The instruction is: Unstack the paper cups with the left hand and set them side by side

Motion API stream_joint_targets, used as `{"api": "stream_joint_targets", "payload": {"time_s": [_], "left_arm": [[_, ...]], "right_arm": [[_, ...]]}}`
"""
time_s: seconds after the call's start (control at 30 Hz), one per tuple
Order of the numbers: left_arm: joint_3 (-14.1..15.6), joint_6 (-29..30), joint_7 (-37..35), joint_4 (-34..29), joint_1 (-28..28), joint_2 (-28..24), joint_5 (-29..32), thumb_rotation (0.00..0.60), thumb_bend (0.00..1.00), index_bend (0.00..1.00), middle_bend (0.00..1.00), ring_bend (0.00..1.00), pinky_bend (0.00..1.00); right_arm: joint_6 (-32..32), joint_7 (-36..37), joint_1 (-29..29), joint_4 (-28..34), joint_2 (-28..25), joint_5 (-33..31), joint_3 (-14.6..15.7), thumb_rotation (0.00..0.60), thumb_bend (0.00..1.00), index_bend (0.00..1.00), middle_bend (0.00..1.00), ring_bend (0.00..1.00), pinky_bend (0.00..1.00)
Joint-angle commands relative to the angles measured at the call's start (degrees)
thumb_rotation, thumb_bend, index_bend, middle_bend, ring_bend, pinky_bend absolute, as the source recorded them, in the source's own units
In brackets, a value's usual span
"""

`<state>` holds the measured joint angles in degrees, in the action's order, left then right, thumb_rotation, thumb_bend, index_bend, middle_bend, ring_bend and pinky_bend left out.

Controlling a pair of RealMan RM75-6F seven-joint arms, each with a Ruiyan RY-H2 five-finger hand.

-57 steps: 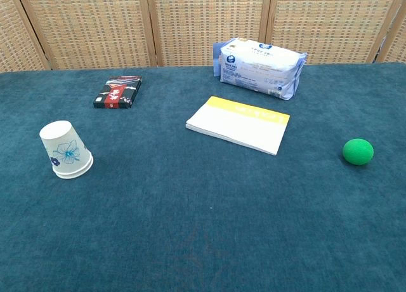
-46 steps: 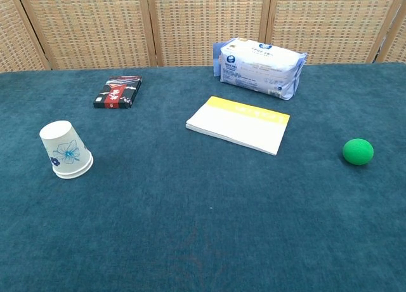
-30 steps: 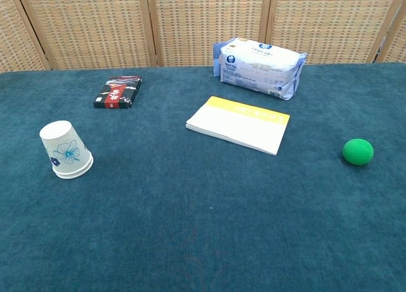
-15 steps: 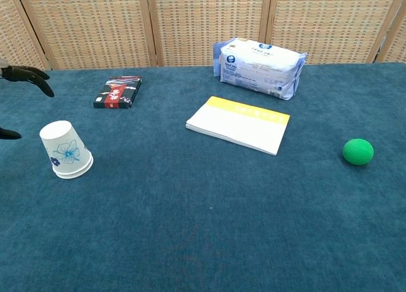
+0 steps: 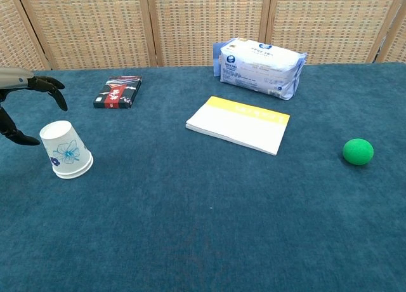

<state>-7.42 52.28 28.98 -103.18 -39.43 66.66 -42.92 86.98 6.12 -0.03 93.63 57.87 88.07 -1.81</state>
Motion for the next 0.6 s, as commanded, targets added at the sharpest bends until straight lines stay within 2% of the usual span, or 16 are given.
{"api": "stream_joint_targets", "payload": {"time_s": [0.03,0.6], "left_arm": [[0.49,0.58,0.55,0.37,-0.66,0.57,1.4,0.6,0.24,0.27,0.0,0.0,0.0],[1.42,2.05,1.34,3.23,-3.49,3.58,5.56,0.6,0.24,0.28,0.0,0.0,0.0]], "right_arm": [[-0.07,0.03,0.04,-0.04,0.0,0.07,0.05,0.6,0.0,0.0,0.0,0.0,0.0],[-0.61,0.33,0.29,-0.1,-0.14,-0.54,-0.05,0.6,0.0,0.0,0.0,0.0,0.0]]}}
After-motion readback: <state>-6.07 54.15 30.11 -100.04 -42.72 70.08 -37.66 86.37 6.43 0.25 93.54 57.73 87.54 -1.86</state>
